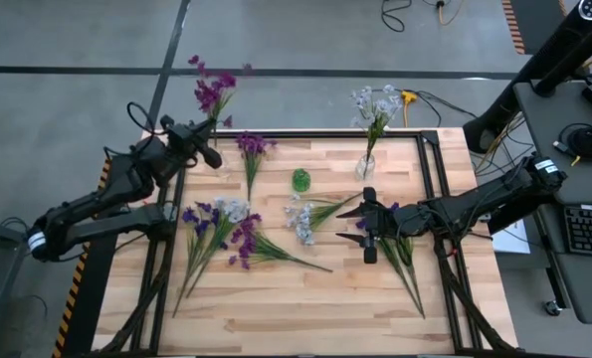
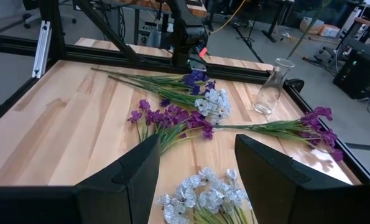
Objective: Sort flowers into vase by color
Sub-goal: Put the bottom violet flowers into the left transparent flower vase
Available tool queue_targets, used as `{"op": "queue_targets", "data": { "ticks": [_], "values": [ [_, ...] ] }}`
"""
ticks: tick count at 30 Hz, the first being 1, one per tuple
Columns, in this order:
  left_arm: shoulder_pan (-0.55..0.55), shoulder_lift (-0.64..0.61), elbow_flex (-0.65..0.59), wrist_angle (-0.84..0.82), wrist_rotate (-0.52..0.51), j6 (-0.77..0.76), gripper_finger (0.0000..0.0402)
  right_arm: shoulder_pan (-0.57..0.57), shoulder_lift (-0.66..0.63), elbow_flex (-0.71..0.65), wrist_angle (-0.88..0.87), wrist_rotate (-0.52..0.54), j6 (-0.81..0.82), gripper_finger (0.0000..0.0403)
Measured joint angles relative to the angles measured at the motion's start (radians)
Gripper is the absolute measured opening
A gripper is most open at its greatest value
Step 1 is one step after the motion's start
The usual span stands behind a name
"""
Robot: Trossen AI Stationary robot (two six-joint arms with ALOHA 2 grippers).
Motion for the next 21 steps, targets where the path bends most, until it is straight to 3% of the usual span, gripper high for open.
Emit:
{"op": "queue_targets", "data": {
  "ticks": [6,21],
  "values": [
    [0.014,0.001,-0.057,0.030,-0.001,-0.014,0.0000,0.000,0.000,0.000,0.000,0.000,-0.007,0.0201],
    [0.015,0.010,-0.062,0.006,-0.012,-0.017,0.0000,0.000,0.000,0.000,0.000,-0.001,-0.006,0.0201]
  ]
}}
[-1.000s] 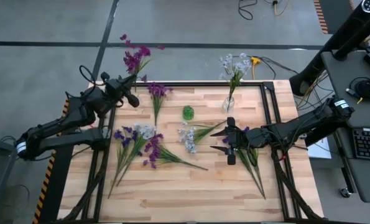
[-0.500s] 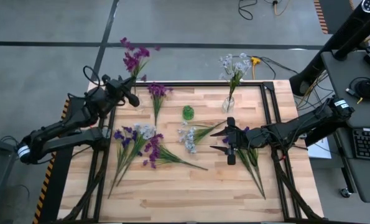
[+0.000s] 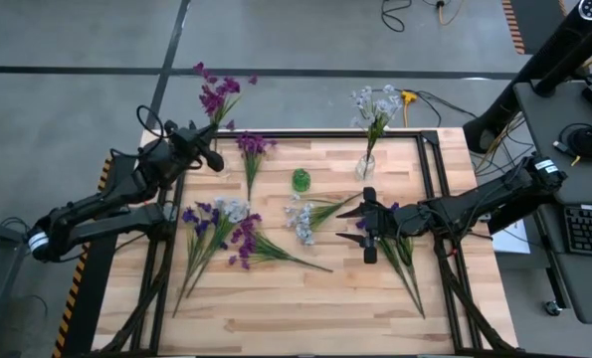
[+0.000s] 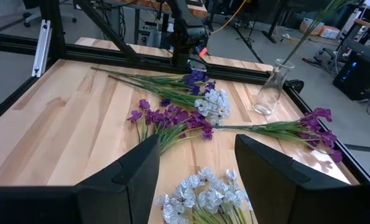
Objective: Sort flowers into vase by color
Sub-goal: Put the bottom violet flowers into the left transparent flower vase, then put the left blue flowers into the green flower vase
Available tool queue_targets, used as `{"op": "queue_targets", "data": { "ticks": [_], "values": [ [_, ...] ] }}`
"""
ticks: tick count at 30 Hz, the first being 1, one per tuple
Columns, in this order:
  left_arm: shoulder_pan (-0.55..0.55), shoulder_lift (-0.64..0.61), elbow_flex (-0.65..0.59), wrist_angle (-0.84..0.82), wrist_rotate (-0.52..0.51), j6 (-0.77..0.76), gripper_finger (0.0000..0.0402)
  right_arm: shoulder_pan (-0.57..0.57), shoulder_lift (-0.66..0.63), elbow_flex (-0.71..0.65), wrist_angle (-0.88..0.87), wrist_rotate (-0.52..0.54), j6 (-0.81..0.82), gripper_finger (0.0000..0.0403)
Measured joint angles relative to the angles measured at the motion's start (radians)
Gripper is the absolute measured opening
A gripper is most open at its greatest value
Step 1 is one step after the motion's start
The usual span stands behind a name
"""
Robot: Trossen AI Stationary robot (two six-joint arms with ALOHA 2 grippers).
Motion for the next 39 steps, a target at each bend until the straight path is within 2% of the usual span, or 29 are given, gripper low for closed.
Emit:
{"op": "queue_targets", "data": {
  "ticks": [8,17,26,32,39],
  "values": [
    [0.000,0.010,0.000,-0.029,-0.093,-0.040,0.0000,0.000,0.000,-0.001,0.000,0.000,0.004,0.0201],
    [0.000,0.009,0.000,-0.037,-0.096,-0.085,0.0003,0.000,0.000,-0.001,0.000,0.000,0.003,0.0201],
    [0.000,0.005,0.000,-0.072,-0.096,-0.118,0.0076,0.000,0.000,-0.001,0.000,0.000,0.007,0.0201],
    [-0.004,0.003,0.038,-0.248,-0.095,-0.146,0.0127,0.000,0.000,-0.001,0.000,-0.001,0.007,0.0201],
    [-0.011,-0.008,0.202,-0.569,-0.042,-0.200,0.0160,0.000,0.000,-0.001,0.000,0.000,0.019,0.0201]
  ]
}}
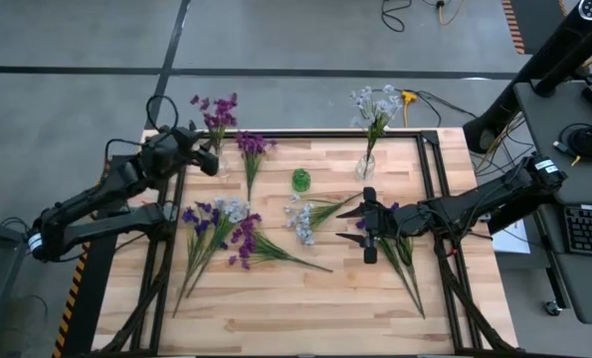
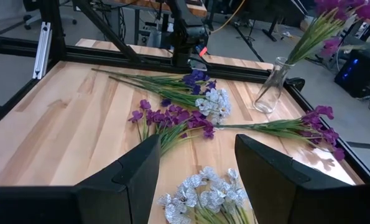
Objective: Sort flowers into vase by color
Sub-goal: Put the left blue flowers into the green flower vase
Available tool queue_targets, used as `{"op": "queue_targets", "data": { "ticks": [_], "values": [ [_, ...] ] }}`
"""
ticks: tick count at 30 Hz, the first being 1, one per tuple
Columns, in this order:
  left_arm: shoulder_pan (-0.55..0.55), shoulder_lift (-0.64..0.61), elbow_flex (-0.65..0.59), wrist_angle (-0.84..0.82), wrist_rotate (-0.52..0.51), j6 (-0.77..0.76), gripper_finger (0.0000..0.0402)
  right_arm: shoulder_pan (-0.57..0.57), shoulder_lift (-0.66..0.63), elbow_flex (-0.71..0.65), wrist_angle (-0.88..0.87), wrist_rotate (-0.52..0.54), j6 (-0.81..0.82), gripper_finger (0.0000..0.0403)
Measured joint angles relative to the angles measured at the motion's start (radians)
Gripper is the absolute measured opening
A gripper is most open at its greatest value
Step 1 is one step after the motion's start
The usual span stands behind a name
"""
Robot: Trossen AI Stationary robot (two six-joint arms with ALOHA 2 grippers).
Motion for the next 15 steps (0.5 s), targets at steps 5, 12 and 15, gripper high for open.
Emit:
{"op": "queue_targets", "data": {
  "ticks": [5,12,15],
  "values": [
    [-0.013,-0.001,0.138,-0.228,0.024,-0.116,0.0164,0.000,0.000,0.000,-0.008,0.000,0.029,0.0201],
    [-0.174,-0.028,0.223,-0.344,0.046,-0.265,0.0160,0.000,0.000,0.000,-0.052,0.010,0.084,0.0201],
    [-0.297,-0.037,0.212,-0.322,0.048,-0.308,0.0160,-0.004,0.006,0.000,-0.059,0.026,0.098,0.0201]
  ]
}}
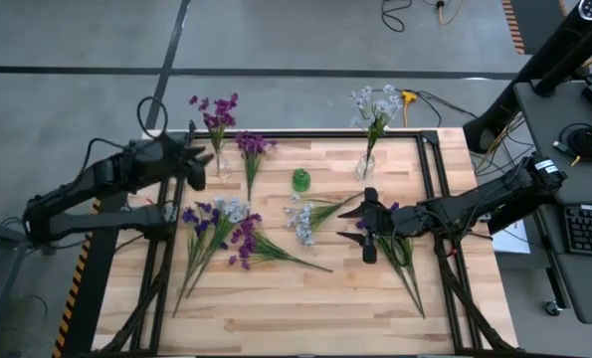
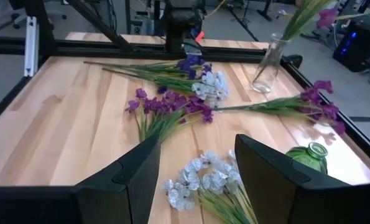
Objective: Sort flowers into vase by color
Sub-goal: Put the left blue flowers into the green flower vase
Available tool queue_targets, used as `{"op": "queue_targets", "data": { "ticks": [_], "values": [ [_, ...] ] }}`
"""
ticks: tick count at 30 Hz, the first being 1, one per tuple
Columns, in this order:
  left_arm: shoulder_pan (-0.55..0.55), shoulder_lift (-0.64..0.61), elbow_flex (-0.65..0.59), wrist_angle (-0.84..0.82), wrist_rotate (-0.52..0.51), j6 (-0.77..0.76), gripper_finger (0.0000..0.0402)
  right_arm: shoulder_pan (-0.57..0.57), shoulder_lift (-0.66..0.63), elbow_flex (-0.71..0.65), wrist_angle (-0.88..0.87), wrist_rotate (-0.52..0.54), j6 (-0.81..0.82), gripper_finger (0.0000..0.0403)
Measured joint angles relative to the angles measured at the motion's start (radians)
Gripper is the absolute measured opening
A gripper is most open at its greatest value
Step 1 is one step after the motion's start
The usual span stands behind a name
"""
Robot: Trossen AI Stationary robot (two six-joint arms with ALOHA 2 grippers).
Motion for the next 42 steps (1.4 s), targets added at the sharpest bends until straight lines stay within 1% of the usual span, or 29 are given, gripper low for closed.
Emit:
{"op": "queue_targets", "data": {
  "ticks": [4,9,13,17,21,25,27,31,35,37,39,42],
  "values": [
    [-0.197,0.005,-0.022,-0.005,-0.006,-0.070,0.0160,-0.023,0.033,0.008,-0.014,0.000,0.020,0.0201],
    [-0.452,0.032,-0.029,-0.023,-0.136,-0.151,0.0160,-0.076,0.108,0.074,-0.070,-0.001,0.054,0.0201],
    [-0.637,0.062,-0.030,-0.019,-0.191,-0.205,0.0160,-0.114,0.155,0.139,-0.117,-0.010,0.083,0.0201],
    [-0.792,0.106,-0.039,-0.023,-0.316,-0.262,0.0160,-0.113,0.185,0.175,-0.122,-0.028,0.073,0.0201],
    [-0.912,0.166,-0.057,-0.018,-0.343,-0.314,0.0160,-0.113,0.220,0.197,-0.121,-0.026,0.069,0.0201],
    [-0.976,0.234,-0.081,-0.017,-0.341,-0.404,0.0160,-0.112,0.268,0.218,-0.133,0.000,0.102,0.0201],
    [-0.995,0.269,-0.094,-0.026,-0.318,-0.464,0.0160,-0.111,0.294,0.242,-0.143,0.000,0.131,0.0201],
    [-1.005,0.336,-0.099,-0.048,-0.276,-0.557,0.0160,-0.112,0.348,0.284,-0.185,-0.001,0.137,0.0201],
    [-1.005,0.398,-0.096,-0.106,-0.209,-0.690,0.0160,-0.112,0.393,0.330,-0.231,0.002,0.085,0.0201],
    [-1.005,0.423,-0.093,-0.128,-0.173,-0.758,0.0160,-0.111,0.400,0.353,-0.298,0.031,0.077,0.0201],
    [-1.006,0.447,-0.093,-0.156,-0.129,-0.814,0.0160,-0.111,0.401,0.380,-0.404,0.075,0.092,0.0201],
    [-1.008,0.479,-0.093,-0.167,-0.072,-0.871,0.0160,-0.112,0.392,0.423,-0.569,0.104,0.128,0.0201]
  ]
}}
